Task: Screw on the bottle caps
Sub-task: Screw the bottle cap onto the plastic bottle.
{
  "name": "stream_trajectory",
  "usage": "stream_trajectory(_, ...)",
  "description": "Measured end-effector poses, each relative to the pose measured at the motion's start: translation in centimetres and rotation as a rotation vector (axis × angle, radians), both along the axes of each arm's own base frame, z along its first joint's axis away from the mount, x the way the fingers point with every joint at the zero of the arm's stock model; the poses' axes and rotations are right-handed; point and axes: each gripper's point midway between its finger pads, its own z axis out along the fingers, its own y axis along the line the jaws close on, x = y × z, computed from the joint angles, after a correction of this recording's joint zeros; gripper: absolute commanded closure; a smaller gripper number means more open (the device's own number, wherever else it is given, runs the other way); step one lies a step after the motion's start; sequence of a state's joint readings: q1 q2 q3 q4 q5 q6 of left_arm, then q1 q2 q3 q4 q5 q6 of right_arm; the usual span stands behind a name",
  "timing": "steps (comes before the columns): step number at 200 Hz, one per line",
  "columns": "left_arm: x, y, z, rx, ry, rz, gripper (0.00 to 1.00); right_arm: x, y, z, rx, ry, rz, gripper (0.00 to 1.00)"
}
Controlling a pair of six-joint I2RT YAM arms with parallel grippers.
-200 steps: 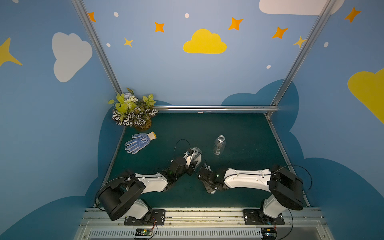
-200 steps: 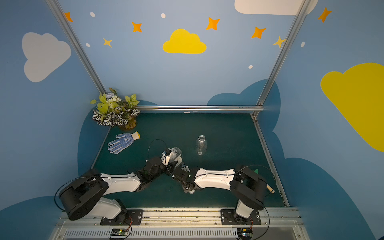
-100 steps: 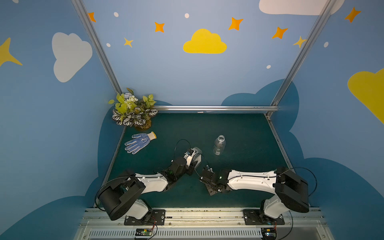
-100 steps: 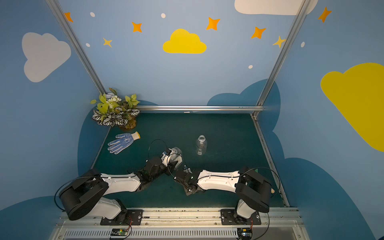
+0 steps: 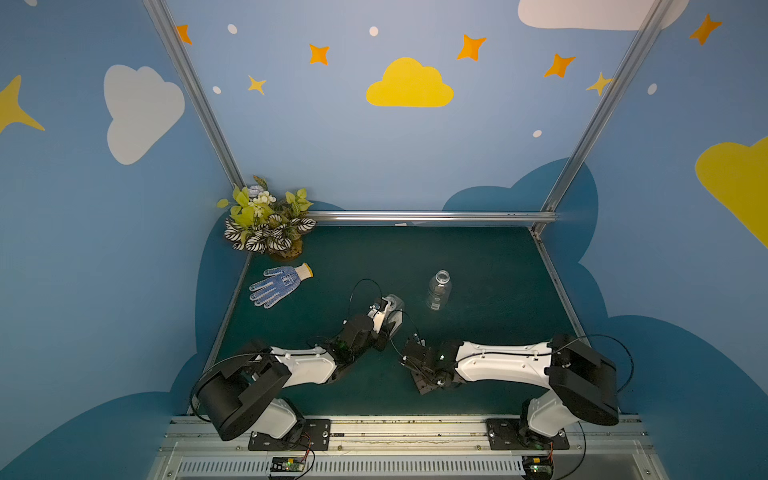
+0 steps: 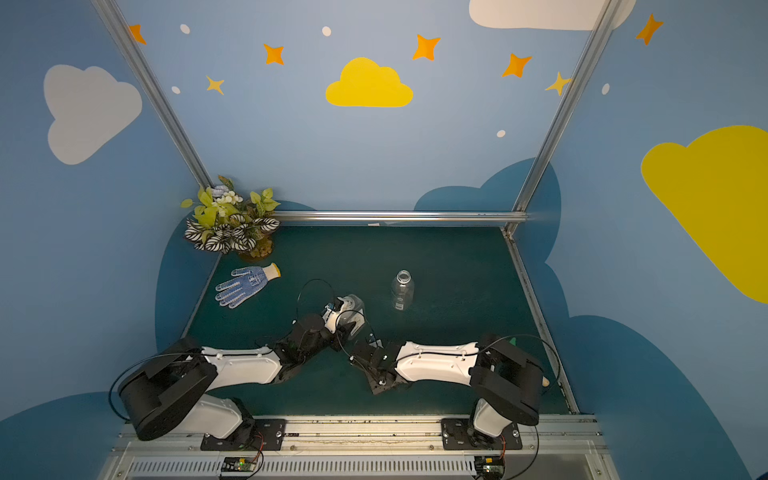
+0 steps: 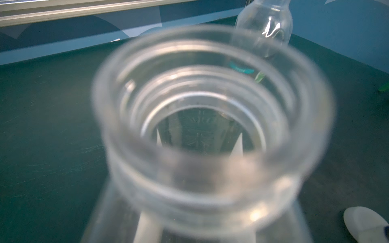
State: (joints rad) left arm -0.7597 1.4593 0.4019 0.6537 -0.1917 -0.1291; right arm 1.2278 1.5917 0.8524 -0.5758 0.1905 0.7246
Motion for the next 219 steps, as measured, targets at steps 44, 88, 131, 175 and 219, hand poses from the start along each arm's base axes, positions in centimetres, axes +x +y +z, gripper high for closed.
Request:
stream_trajectory(44,0.00,-0.01,0.00,0.002,-0.002,0.000,0.62,-0.08,-0.08,0.02,-0.003,-0.005,-0.001,0.58)
stream_trajectory(88,-0.03,-0.05,-0.04,0.006,-0.004,0.000,0.62,-0.35,-0.32,0.10,-0.034,-0.020,0.011,0.66)
stream_trajectory(131,-0.03,-0.10,-0.01,0.010,-0.008,-0.001,0.62,-0.36,-0.40,0.11,-0.074,-0.025,0.024,0.48)
stream_trajectory(175,0.08,-0.30,-0.06,0.014,-0.008,-0.002,0.62,-0.46,-0.47,0.14,-0.107,-0.040,0.040,0.46)
stream_trajectory(219,0.08,-0.33,-0.04,0.016,-0.010,-0.002,0.62,-0.57,-0.30,0.10,-0.102,-0.043,0.041,0.53)
